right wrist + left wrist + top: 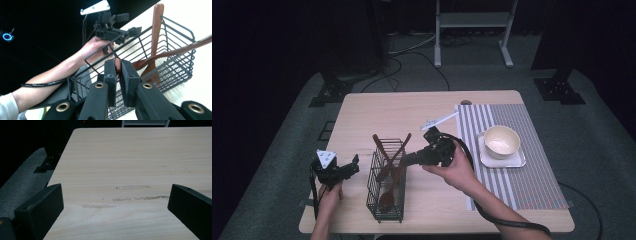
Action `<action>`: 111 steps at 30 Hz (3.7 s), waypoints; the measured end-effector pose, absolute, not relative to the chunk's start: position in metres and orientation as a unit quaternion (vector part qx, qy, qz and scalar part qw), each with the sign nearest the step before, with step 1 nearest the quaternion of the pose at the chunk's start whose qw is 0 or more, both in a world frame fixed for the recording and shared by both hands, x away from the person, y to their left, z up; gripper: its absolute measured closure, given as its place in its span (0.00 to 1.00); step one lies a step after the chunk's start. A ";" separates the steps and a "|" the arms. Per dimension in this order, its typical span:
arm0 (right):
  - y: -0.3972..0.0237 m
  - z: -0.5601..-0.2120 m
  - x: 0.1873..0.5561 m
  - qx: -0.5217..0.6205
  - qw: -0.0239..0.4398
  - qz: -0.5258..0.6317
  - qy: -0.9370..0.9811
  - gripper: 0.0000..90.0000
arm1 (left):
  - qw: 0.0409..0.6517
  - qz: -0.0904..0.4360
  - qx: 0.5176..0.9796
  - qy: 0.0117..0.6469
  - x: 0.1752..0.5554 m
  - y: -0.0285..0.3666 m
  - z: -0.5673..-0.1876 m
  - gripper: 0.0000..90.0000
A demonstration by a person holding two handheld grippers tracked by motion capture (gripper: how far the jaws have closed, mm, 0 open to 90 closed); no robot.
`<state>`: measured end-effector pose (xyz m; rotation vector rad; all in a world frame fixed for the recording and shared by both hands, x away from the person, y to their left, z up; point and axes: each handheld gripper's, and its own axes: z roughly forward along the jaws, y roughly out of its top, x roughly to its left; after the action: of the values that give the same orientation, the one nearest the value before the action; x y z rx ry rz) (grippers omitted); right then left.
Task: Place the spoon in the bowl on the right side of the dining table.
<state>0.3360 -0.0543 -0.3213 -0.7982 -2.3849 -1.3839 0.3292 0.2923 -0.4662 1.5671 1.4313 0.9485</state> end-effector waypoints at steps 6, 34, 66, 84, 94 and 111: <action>-0.063 -0.311 0.338 -0.280 0.135 -0.493 -0.813 0.93 | 0.398 0.373 0.619 0.565 0.329 0.293 -0.466 0.00; -0.091 -0.291 0.343 -0.308 0.146 -0.532 -0.775 0.93 | 0.399 0.370 0.619 0.566 0.329 0.293 -0.466 0.00; -0.124 -0.292 0.348 -0.334 0.171 -0.553 -0.744 0.93 | 0.399 0.370 0.619 0.567 0.329 0.293 -0.466 0.00; -0.151 -0.295 0.351 -0.360 0.165 -0.553 -0.733 0.93 | 0.398 0.371 0.620 0.566 0.329 0.293 -0.466 0.00; -0.163 -0.299 0.351 -0.368 0.168 -0.552 -0.730 0.93 | 0.399 0.370 0.619 0.566 0.329 0.293 -0.466 0.00; -0.180 -0.312 0.356 -0.389 0.160 -0.546 -0.724 0.93 | 0.399 0.370 0.620 0.565 0.329 0.293 -0.466 0.00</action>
<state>0.3559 -0.1799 -0.3117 -1.1117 -2.0688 -1.5596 0.3293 0.2927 -0.4662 1.5693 1.4303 0.9377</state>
